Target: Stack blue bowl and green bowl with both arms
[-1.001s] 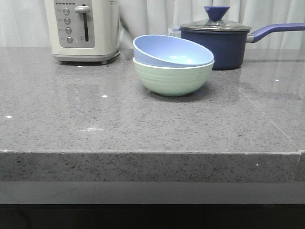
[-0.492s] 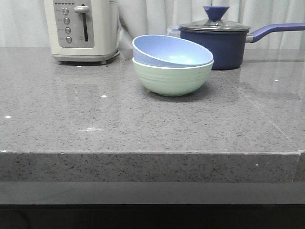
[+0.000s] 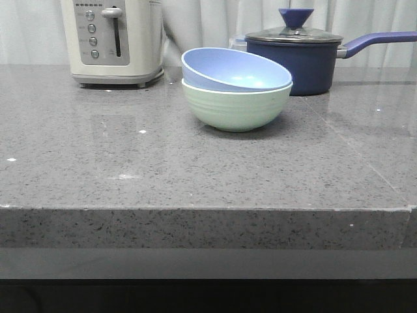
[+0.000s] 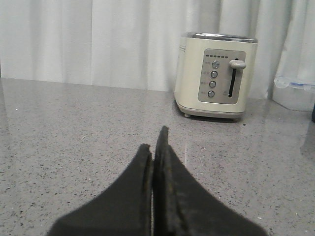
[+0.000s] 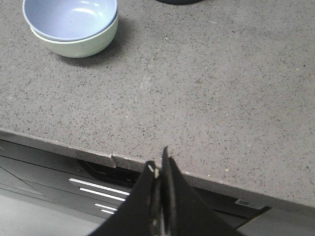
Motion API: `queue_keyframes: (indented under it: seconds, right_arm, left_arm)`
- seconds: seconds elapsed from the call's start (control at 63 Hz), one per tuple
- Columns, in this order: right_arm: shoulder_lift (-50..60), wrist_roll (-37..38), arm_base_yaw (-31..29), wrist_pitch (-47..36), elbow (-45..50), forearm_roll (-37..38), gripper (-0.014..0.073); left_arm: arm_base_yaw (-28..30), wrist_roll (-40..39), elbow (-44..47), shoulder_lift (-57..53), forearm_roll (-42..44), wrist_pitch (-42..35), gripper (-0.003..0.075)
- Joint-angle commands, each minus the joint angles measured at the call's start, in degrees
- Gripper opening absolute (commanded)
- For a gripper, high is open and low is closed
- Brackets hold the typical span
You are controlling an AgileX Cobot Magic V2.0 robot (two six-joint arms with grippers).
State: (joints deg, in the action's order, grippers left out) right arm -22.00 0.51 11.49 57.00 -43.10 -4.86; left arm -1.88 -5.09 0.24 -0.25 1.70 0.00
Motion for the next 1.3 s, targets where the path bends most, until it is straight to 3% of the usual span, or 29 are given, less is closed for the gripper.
queue_keyframes:
  seconds: [0.0,0.349,0.445,0.699,0.874,1.287]
  right_arm:
    - [-0.4,-0.1,0.0,-3.8,-1.3,0.3,-0.0054]
    - [0.3,-0.5,-0.3,-5.3,-0.2,2.7,-0.0054]
    - [2.8,-0.5,-3.1,-13.4,5.1,3.7,-0.0054]
    - [14.8,-0.5,-7.4,-46.1,27.9,3.6,-0.0055]
    - [20.4,-0.5,-7.5,-58.8,39.8,3.6,-0.0055]
    - [23.7,-0.5,-9.8,-60.7,43.7,3.6,-0.0055]
  left_arm:
    - [-0.4,-0.1,0.3,-1.0,-0.5,-4.3,-0.002]
    - [-0.4,-0.1,0.3,-1.0,-0.5,-4.3,-0.002]
    - [-0.4,-0.1,0.3,-1.0,-0.5,-4.3,-0.002]
    - [-0.4,-0.1,0.3,-1.0,-0.5,-4.3,-0.002]
    - [-0.4,-0.1,0.3,-1.0,-0.5,-4.3,-0.002]
    - [-0.4,-0.1,0.3,-1.0,-0.5,-4.3,-0.002]
